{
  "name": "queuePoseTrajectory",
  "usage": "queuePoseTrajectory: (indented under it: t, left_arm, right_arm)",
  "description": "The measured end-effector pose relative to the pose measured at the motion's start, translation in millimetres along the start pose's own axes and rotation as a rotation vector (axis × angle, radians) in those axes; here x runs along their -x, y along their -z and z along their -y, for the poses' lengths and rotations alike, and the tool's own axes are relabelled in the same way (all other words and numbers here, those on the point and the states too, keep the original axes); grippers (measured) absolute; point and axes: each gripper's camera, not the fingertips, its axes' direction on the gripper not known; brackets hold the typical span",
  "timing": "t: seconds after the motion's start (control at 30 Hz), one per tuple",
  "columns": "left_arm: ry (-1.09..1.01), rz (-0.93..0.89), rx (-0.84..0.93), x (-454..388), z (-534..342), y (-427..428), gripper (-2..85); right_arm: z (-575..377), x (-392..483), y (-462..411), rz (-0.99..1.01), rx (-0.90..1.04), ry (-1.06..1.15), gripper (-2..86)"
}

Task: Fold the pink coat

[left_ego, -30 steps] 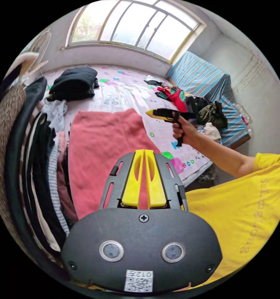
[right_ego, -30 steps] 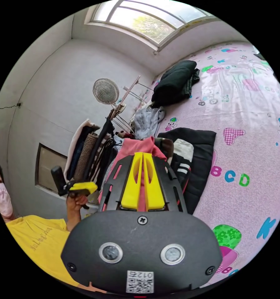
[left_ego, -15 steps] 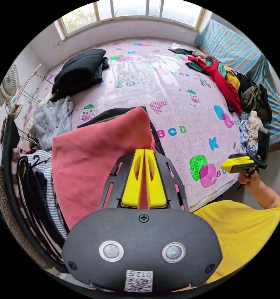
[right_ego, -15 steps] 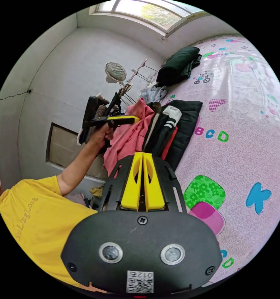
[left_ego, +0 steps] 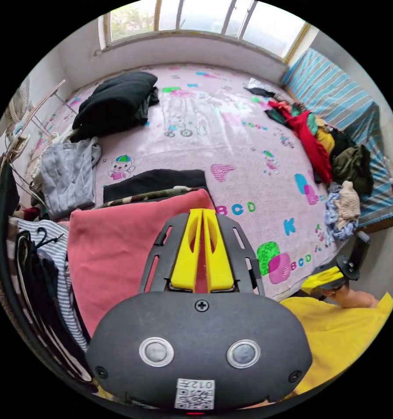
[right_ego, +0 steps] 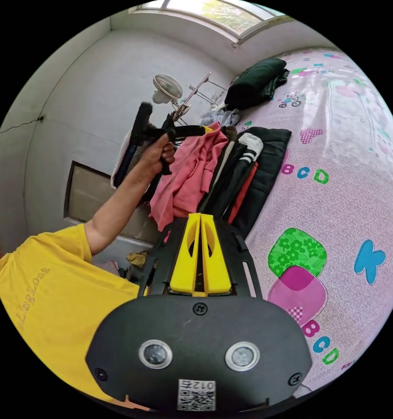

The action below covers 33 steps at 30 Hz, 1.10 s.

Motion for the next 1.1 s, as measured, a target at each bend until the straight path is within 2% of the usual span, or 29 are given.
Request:
queuePoseTrajectory:
  t: [0.1,0.13,0.33,0.53,0.6,0.67,0.73,0.8,0.97,1.03,1.1]
  left_arm:
    - [-0.077,-0.107,-0.211,-17.1,-40.2,48.9,0.3]
    - [-0.12,-0.115,-0.233,-25.7,-57.6,57.9,0.3]
    - [-0.287,-0.221,-0.032,-66.3,-96.9,28.8,0.3]
    - [-0.272,-0.239,-0.005,-90.3,-80.5,16.1,0.3]
    - [-0.282,-0.233,-0.007,-98.8,-74.3,18.4,0.3]
    - [-0.284,-0.229,-0.008,-107.6,-68.4,18.2,0.3]
    - [-0.27,-0.254,0.01,-116.8,-59.1,11.7,0.2]
    - [-0.247,-0.284,0.011,-121.5,-51.6,8.2,0.2]
    - [-0.223,-0.356,0.026,-138.7,-30.7,3.0,0.1]
    - [-0.243,-0.331,0.022,-156.0,-21.9,3.7,0.1]
    - [-0.265,-0.287,0.018,-172.4,-16.0,5.1,0.0]
  right_arm:
    - [15.4,28.6,-3.3,-0.004,-0.003,0.021,0.6]
    - [25.2,37.7,-4.0,-0.008,-0.007,0.024,0.7]
    - [94.6,91.9,-11.7,0.002,-0.059,0.068,0.7]
    - [153.0,133.7,-44.3,-0.009,-0.025,0.031,0.7]
    - [162.0,144.3,-53.3,-0.067,-0.012,0.028,0.7]
    - [168.9,151.9,-71.2,-0.229,0.101,0.017,0.6]
    - [168.8,159.7,-78.9,-0.277,0.164,0.038,0.6]
    - [167.5,175.5,-74.0,-0.293,0.147,0.068,0.6]
    - [154.0,264.6,-80.2,-0.651,0.204,0.429,0.6]
    - [149.8,281.2,-77.2,-0.717,0.177,0.426,0.6]
    - [149.1,287.2,-64.0,-0.674,0.129,0.346,0.6]
